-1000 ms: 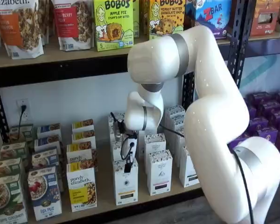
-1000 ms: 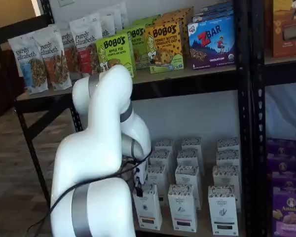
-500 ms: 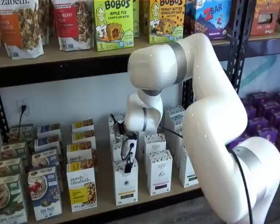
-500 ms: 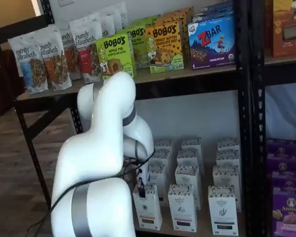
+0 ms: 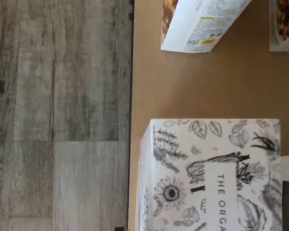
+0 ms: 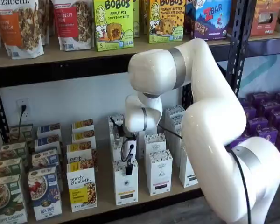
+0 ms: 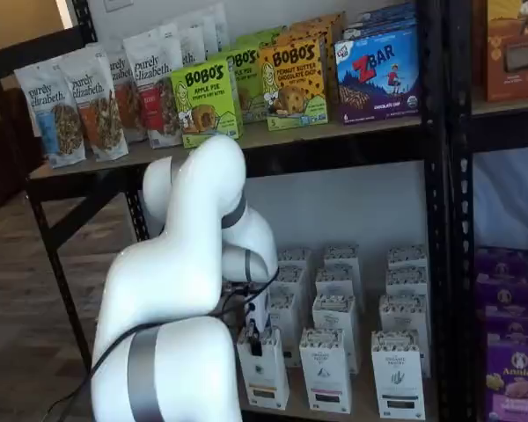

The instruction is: Pick up the white box with a yellow strip in the middle, on the bottom shelf, the fourth box from the left

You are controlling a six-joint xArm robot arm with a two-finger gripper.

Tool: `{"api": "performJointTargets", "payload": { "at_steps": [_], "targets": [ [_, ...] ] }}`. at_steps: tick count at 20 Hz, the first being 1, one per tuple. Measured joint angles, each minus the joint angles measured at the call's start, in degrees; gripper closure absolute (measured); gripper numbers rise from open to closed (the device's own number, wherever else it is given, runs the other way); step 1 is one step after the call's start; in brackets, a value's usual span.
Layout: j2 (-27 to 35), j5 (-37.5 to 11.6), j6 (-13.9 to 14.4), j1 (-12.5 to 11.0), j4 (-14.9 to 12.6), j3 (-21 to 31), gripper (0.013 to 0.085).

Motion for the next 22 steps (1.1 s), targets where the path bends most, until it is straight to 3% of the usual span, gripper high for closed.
{"api": "performJointTargets", "payload": {
  "at_steps": [3, 13, 22],
  "targets": [
    [0.83, 0.65, 1.58, 0.03, -1.75, -0.93, 0.0130],
    [3.09, 0.72, 3.27, -0.09, -3.84, -2.99, 0.0130],
    [4.87, -0.40, 3.22, 0.08, -3.67, -4.00, 0.0130]
  ]
}}
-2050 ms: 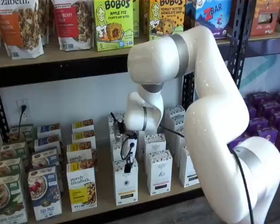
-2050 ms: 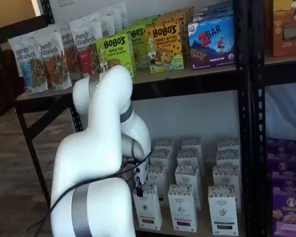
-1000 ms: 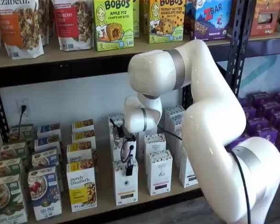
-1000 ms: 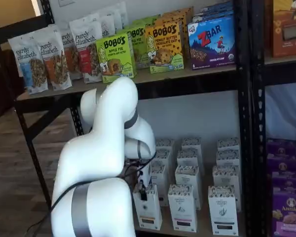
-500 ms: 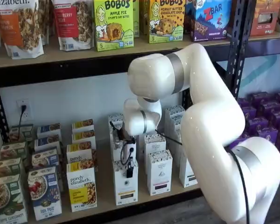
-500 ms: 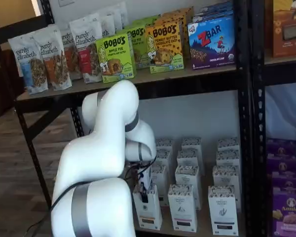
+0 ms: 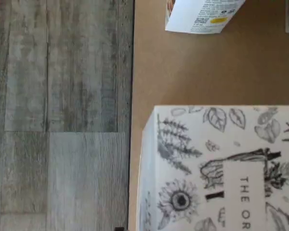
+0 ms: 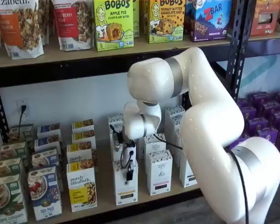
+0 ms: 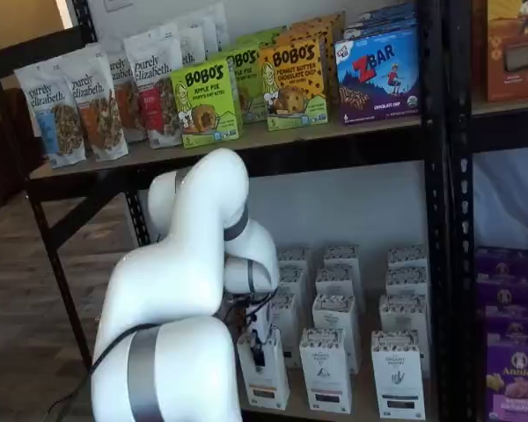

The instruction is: Pick up the white box with a yellow strip in the middle, on the bottom shelf, the fourth box from the left

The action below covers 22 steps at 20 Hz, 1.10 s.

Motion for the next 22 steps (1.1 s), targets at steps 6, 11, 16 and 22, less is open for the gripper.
{"api": "performJointTargets", "payload": {
  "at_steps": [6, 11, 16, 22],
  "targets": [
    [0.09, 0.17, -1.21, -0.18, 1.17, -0.01, 0.0210],
    [-0.59, 0.59, -1.77, -0.49, 1.49, 0.47, 0.0290],
    [-1.09, 1.22, -1.54, -0.56, 1.19, 0.67, 0.0290],
    [-0.69, 2.03, -0.94, -0.24, 0.88, 0.02, 0.0330]
  ]
}}
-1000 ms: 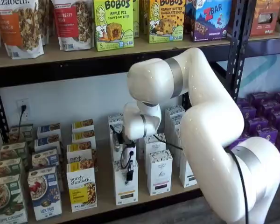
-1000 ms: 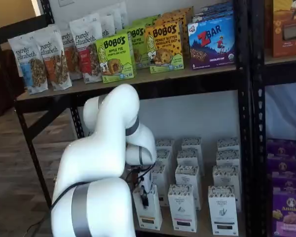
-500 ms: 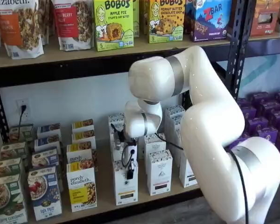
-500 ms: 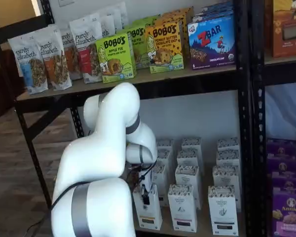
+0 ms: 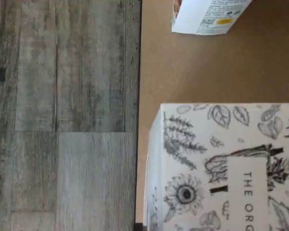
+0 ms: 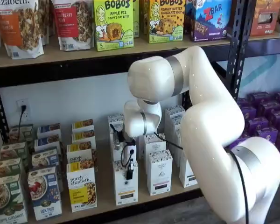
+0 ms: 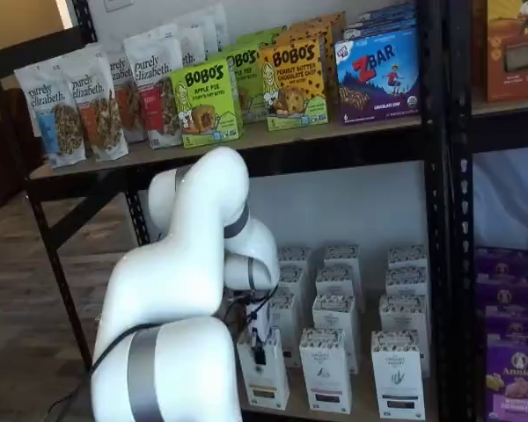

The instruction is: Pick up the white box with a yellow strip in the middle, on the bottom shelf, the fourth box from the left

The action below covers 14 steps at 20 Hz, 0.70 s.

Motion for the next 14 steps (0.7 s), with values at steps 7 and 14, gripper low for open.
{"api": "performJointTargets", "payload": {
  "at_steps": [7, 14],
  "targets": [
    [0.15, 0.39, 0.30, -0.02, -0.34, -0.30, 0.0490],
    [0.26, 0.34, 0.18, 0.06, -0.13, -0.22, 0.0570]
  ]
}}
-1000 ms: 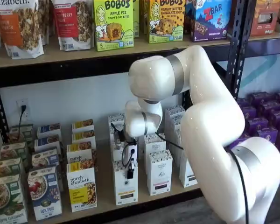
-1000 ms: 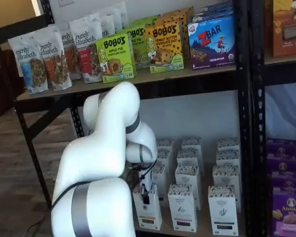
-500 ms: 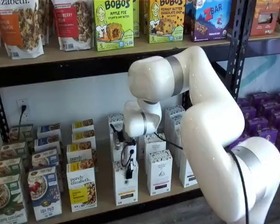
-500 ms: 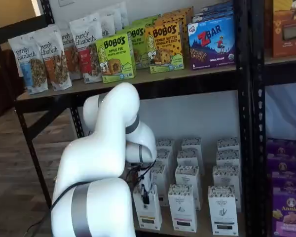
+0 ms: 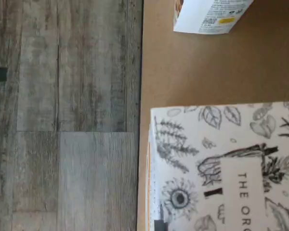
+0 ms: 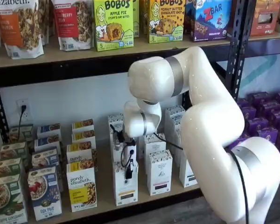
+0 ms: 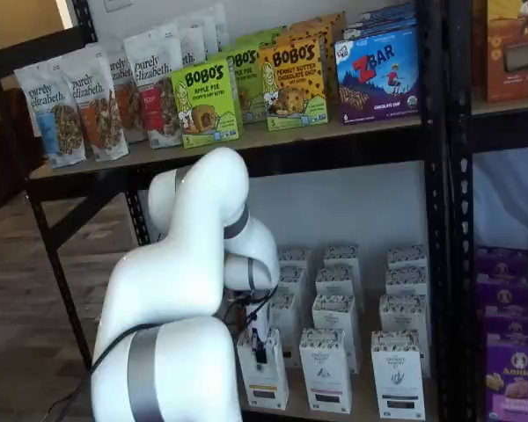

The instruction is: Pick up the white box with a yellow strip in the middle, on the bottom shelf, the fourth box from the left

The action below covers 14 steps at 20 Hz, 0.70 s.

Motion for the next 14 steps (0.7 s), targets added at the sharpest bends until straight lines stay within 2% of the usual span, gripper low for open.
{"api": "performJointTargets", "payload": {
  "at_steps": [3, 6, 14],
  "targets": [
    [-0.20, 0.79, 0.76, 0.12, -0.72, 0.09, 0.0570],
    [-1.13, -0.45, 1.17, 0.38, -1.00, 1.89, 0.0570],
    [-6.90, -6.10, 0.26, 1.55, 0.86, 11.96, 0.0570]
  ]
}}
